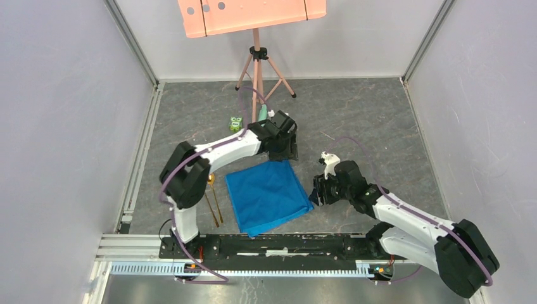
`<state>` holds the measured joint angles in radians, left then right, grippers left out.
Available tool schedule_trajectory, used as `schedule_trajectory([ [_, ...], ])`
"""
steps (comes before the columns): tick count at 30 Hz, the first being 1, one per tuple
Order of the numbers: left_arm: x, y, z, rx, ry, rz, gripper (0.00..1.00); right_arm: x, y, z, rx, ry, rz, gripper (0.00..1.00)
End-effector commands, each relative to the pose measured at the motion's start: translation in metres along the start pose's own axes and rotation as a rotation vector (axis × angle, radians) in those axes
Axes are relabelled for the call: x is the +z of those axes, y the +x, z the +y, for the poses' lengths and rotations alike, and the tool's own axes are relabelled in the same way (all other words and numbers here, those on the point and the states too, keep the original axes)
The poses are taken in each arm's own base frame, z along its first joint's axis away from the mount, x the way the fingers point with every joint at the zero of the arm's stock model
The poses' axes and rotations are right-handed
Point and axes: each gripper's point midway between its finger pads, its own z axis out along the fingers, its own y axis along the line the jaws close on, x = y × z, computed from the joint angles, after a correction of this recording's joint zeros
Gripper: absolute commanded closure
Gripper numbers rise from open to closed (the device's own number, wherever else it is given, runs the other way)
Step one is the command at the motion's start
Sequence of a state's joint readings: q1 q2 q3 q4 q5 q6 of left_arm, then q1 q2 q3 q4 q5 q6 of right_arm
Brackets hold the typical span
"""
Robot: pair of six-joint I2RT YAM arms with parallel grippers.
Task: Fold the napkin into a case and place the utensils inside
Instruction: Turn over the upper triangle folded napkin at the center of the board.
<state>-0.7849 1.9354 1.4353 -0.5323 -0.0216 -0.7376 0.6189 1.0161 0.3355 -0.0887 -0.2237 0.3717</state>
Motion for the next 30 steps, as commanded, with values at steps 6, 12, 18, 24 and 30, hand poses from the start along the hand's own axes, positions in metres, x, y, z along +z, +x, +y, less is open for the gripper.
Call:
schedule_trajectory([
  [6,-0.090,0.011,-0.010,0.066,0.253,-0.053,0.29,-0.004,-0.009,0.019,-0.094,-0.021,0.034,0.33],
  [12,-0.085,0.033,-0.003,0.046,0.295,-0.002,0.31,0.004,0.004,0.029,-0.107,-0.021,0.062,0.32],
  [18,-0.082,0.040,-0.005,0.037,0.326,0.019,0.32,0.008,0.013,0.032,-0.125,-0.004,0.088,0.39],
  [24,-0.078,0.045,-0.004,0.037,0.330,0.034,0.32,0.004,0.010,0.025,-0.142,0.058,0.082,0.55],
  [30,-0.074,0.051,-0.005,0.026,0.353,0.053,0.33,-0.008,-0.008,0.040,-0.131,0.025,0.041,0.47],
])
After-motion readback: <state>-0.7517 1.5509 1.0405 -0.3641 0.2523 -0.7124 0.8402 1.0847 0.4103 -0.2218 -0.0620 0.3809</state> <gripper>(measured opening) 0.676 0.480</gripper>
